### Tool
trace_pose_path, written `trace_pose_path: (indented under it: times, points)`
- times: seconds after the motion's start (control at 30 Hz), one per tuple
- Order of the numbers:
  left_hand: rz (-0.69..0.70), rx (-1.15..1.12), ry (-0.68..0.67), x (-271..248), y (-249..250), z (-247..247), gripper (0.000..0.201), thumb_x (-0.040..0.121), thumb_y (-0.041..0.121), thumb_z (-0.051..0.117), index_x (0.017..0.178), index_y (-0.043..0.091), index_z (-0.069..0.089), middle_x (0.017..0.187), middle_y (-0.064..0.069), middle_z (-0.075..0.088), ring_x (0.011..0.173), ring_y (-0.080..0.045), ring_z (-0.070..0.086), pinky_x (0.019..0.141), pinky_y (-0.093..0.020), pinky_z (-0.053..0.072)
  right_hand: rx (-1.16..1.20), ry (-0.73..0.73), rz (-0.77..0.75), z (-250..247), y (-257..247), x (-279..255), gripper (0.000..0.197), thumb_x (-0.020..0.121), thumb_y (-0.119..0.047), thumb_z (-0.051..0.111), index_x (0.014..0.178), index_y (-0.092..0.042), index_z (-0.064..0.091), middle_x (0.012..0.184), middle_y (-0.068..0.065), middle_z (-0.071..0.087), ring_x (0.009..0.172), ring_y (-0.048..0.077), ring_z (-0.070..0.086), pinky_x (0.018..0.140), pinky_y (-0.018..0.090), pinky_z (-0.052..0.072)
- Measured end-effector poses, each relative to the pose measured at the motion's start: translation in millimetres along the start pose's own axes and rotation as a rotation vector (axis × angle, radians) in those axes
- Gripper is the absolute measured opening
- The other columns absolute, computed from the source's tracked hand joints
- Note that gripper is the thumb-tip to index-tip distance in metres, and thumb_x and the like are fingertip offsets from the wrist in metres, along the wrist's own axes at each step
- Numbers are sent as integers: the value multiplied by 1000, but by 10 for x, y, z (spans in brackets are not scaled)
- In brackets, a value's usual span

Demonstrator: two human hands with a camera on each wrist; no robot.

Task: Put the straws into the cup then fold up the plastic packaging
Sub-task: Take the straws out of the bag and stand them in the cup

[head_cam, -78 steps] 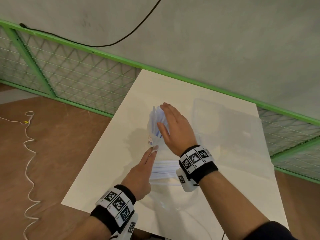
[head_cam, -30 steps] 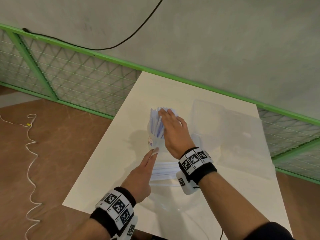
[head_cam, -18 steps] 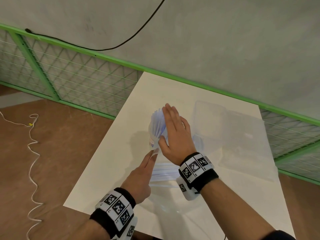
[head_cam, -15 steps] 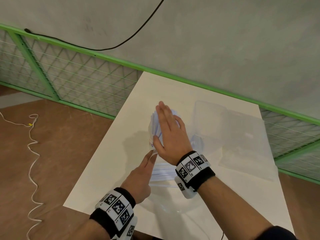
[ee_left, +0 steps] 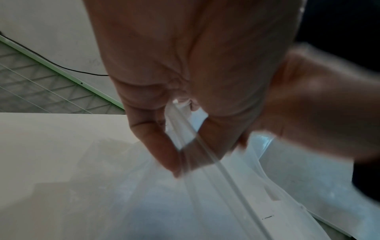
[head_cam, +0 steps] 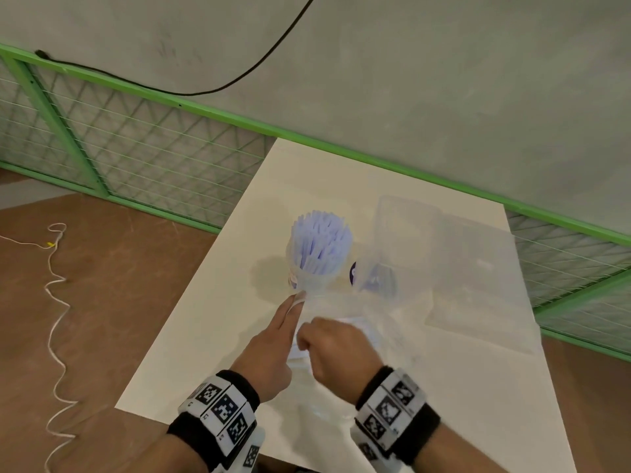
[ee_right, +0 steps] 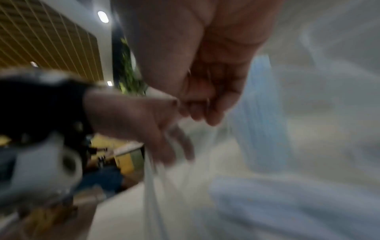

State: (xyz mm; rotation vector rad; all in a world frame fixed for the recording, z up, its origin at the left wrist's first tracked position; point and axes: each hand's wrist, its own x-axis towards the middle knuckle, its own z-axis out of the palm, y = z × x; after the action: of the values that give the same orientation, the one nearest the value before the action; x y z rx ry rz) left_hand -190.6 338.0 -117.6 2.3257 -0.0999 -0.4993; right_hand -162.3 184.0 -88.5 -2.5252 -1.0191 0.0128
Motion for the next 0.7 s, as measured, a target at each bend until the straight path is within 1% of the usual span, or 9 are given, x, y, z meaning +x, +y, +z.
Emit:
trace_pose_path:
  times: [0.03, 0.07, 0.13, 0.2, 0.27, 0.3, 0.53, 0.6, 0.7]
  points:
    - [9, -15, -6, 12, 5, 17, 108, 72, -12, 48, 153, 35, -6, 152, 34, -20, 103, -24, 61, 82, -35, 54, -68, -167, 74, 189, 94, -74, 32, 78, 2, 50, 104, -10, 63, 97, 9, 64, 83, 30, 61, 65, 41, 52]
    - [14, -26, -13, 22, 14, 33, 109, 71, -12, 48, 153, 35, -7, 151, 36, -20, 110, -24, 60, 84, -36, 55, -144, -261, 125, 361, 198, -138, 44, 78, 2, 56, 121, -7, 57, 116, 12, 60, 97, 33, 59, 75, 44, 53]
    - [27, -36, -16, 34, 34, 63, 110, 69, -13, 48, 153, 35, -5, 150, 39, -19, 107, -24, 61, 81, -38, 56, -240, -361, 198, 584, 377, -226, 70, 72, -4, 69, 138, -4, 46, 136, 14, 51, 112, 34, 55, 87, 44, 53]
    - [36, -47, -15, 31, 48, 76, 110, 69, -13, 48, 152, 37, -3, 150, 40, -17, 99, -23, 62, 79, -38, 56, -295, -400, 225, 705, 477, -276, 79, 56, -13, 81, 131, -6, 57, 127, 10, 60, 105, 31, 62, 82, 39, 56]
    - [31, -51, -13, 20, 34, 85, 110, 68, -13, 47, 152, 39, -3, 150, 39, -15, 100, -22, 61, 80, -37, 55, -326, -380, 204, 794, 510, -321, 78, 42, -19, 86, 117, -10, 67, 111, 5, 67, 92, 26, 66, 73, 34, 57]
    - [27, -48, -13, 13, 29, 93, 111, 68, -13, 47, 152, 39, -3, 151, 39, -15, 103, -22, 61, 81, -37, 55, -326, -371, 199, 821, 514, -336, 76, 40, -20, 86, 114, -11, 68, 108, 4, 68, 89, 24, 66, 71, 33, 57]
    - [24, -30, -1, -15, 59, 85, 110, 69, -12, 49, 151, 40, -2, 151, 39, -15, 99, -19, 61, 78, -36, 55, -420, -340, 238, 840, 548, -264, 40, 53, -15, 77, 92, -15, 69, 90, 3, 63, 76, 24, 60, 65, 35, 52]
    - [23, -29, 1, -17, 62, 81, 110, 68, -12, 49, 152, 39, -1, 151, 38, -14, 101, -18, 61, 78, -35, 56, -395, -381, 247, 806, 531, -214, 36, 60, -12, 72, 95, -14, 66, 92, 4, 63, 81, 27, 60, 71, 37, 51]
    - [11, -14, 4, -23, 75, 78, 110, 69, -12, 49, 151, 40, -2, 151, 38, -15, 93, -19, 62, 74, -33, 55, -380, -420, 234, 767, 520, -154, 35, 77, -8, 59, 112, -12, 56, 105, 8, 59, 97, 30, 55, 87, 41, 42]
